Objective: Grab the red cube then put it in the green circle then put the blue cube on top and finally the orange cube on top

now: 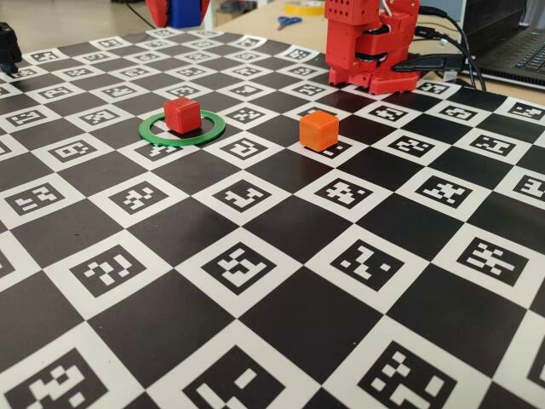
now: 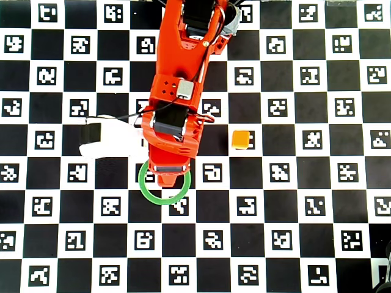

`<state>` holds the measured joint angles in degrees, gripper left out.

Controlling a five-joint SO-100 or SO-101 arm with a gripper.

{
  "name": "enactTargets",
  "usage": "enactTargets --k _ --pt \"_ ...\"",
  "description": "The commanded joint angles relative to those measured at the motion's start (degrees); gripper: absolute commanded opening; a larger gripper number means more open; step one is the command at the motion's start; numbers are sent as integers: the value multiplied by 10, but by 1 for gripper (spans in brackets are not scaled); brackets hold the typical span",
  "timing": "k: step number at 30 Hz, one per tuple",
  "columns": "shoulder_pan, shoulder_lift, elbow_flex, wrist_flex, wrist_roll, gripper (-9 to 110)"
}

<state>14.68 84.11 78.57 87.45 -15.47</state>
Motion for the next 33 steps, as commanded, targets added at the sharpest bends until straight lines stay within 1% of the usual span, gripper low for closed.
enactTargets --k 1,9,33 --pt "-2 10 16 -31 -1 11" --pt "4 11 69 -80 -8 11" --pt "-3 9 134 -142 -5 11"
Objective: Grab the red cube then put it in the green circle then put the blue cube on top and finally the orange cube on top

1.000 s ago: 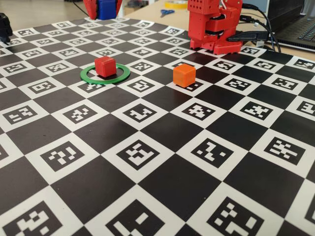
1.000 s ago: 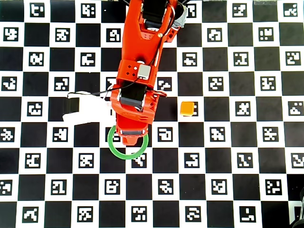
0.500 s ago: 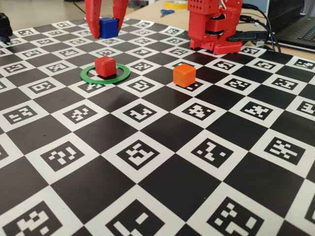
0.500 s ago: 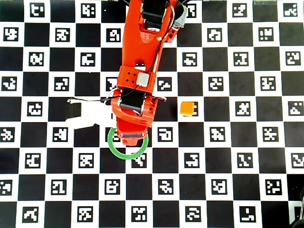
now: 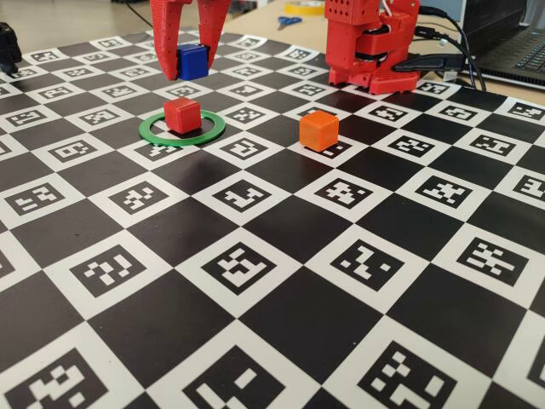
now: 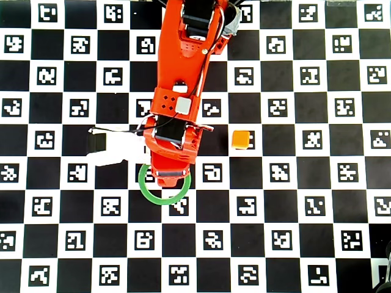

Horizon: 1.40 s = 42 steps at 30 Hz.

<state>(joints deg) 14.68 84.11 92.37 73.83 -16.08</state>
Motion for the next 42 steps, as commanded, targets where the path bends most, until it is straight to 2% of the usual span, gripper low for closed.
enactTargets --k 1,42 --pt "-3 8 -3 -8 1 11" --pt "16 -29 29 -82 -18 11"
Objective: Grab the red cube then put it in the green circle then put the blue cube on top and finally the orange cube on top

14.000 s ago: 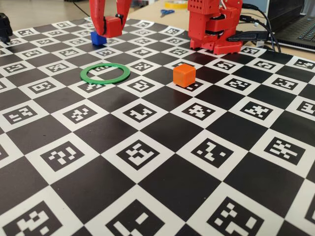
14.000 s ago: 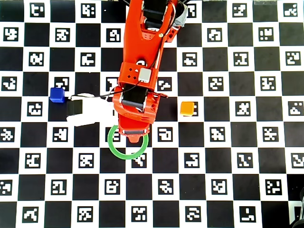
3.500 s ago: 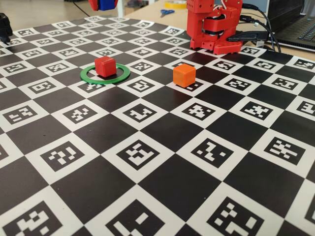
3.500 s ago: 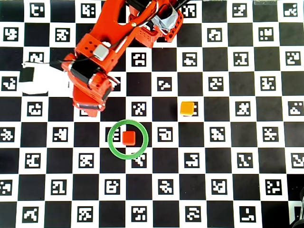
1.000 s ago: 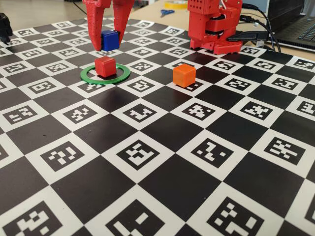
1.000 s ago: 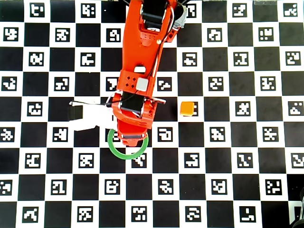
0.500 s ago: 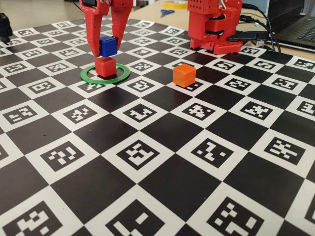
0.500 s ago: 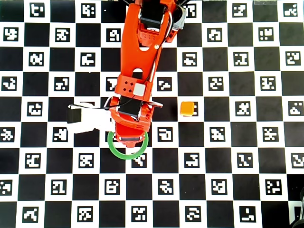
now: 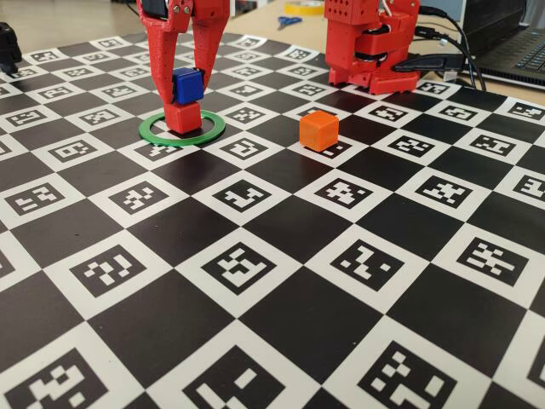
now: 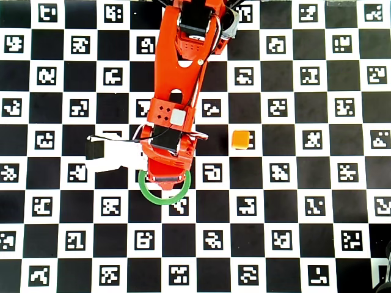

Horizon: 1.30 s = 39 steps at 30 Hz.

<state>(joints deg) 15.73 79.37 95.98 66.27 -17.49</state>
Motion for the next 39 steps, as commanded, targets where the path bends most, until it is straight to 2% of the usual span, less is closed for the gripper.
enactTargets --k 1,31,39 --pt "5 18 -7 -6 -4 11" --pt "6 20 4 -18 4 19" --pt "7 23 7 -18 4 35"
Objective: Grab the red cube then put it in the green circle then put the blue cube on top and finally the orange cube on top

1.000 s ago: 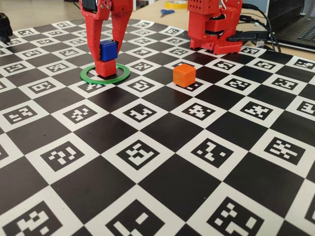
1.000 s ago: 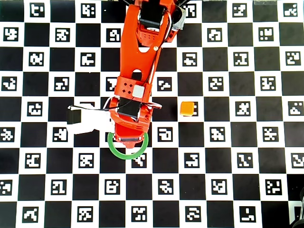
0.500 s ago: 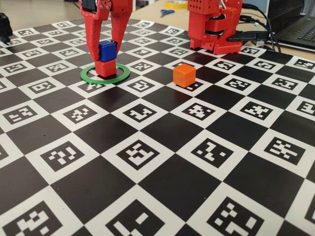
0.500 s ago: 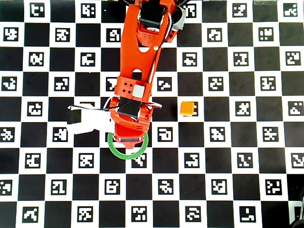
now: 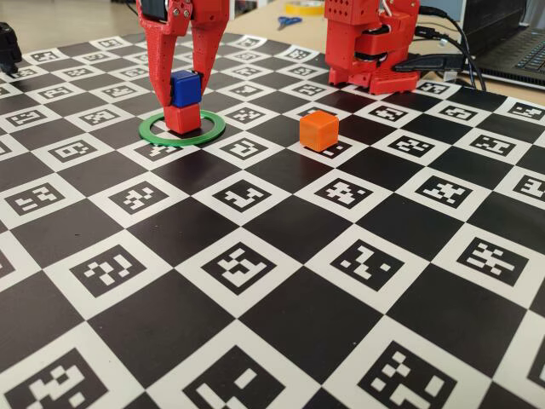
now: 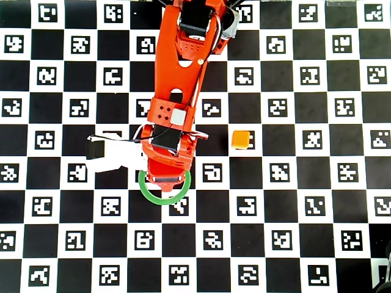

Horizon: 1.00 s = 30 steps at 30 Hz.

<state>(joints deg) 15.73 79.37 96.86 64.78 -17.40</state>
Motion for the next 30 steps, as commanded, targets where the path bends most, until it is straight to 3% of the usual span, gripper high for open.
enactTargets --k 1,15,30 --pt "7 24 -2 -3 4 36" --pt "12 59 15 7 11 53" --pt "5 123 -4 70 25 53"
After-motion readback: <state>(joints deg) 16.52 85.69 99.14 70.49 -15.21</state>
